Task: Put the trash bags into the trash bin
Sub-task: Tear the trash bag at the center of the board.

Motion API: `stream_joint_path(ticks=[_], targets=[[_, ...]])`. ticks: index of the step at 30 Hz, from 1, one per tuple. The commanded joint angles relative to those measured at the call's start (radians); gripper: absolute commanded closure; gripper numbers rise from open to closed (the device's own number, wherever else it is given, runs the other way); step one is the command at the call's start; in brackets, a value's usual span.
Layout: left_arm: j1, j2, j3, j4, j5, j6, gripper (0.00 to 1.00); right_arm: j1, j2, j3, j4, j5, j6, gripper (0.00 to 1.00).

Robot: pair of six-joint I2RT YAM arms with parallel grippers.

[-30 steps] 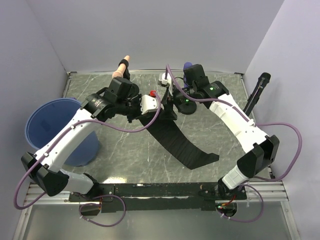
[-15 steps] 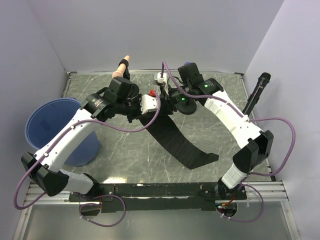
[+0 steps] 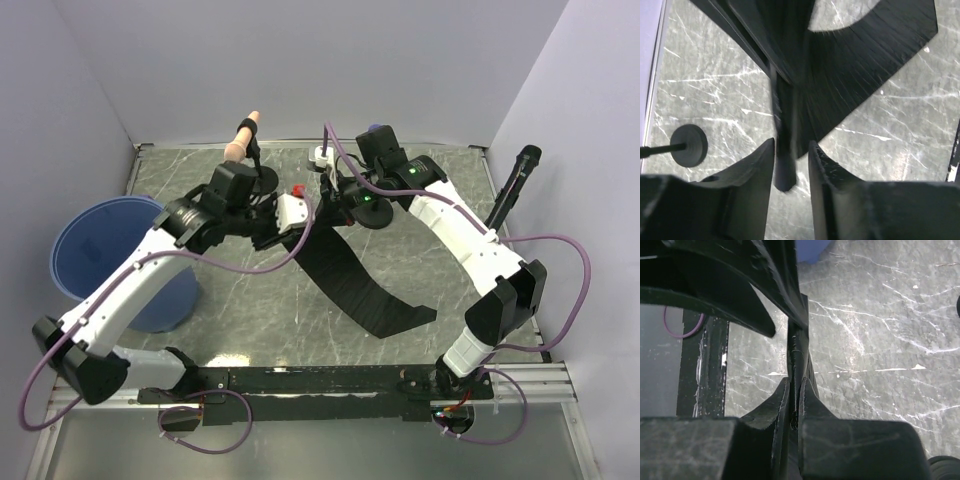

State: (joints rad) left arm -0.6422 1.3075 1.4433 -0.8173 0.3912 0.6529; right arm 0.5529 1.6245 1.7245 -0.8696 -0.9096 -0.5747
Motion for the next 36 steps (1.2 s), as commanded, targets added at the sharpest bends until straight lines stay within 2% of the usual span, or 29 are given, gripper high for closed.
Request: stream_joint_path(ticks=[1,7,14,23,30,33,36], targets=[[0.01,-0.079,-0.075,0.092,0.023,-0.019,0.61,-0.008,-0.031,0.037,-0.009,-0.029,-0.028,1.0],[0.03,-0.067,-0.083,0.104,0.041,-0.033,0.66,-0.01,-0.046,0.024,-0.006,-0.025,-0.024,1.0],[0.033,-0.071,-0.126,0.116,0.058,-0.025,0.59,-0.011,-0.052,0.018,0.0,-0.028,-0.011,1.0],[0.032,-0.039,-0.113,0.161,0.126,-0.079,0.6,-0.013,-0.04,0.026,0.001,-0.037,-0.001,1.0],[0.033,-0.016,-0.119,0.178,0.133,-0.067,0.61,-0.011,-0.037,0.03,0.003,-0.037,-0.001,1.0],[0.036,-0.005,-0.116,0.187,0.147,-0.07,0.68,-0.011,-0.035,0.033,0.006,-0.037,0.003,1.0],[0.038,0.012,-0.106,0.181,0.155,-0.067,0.81,-0.011,-0.035,0.032,0.003,-0.032,-0.001,1.0]])
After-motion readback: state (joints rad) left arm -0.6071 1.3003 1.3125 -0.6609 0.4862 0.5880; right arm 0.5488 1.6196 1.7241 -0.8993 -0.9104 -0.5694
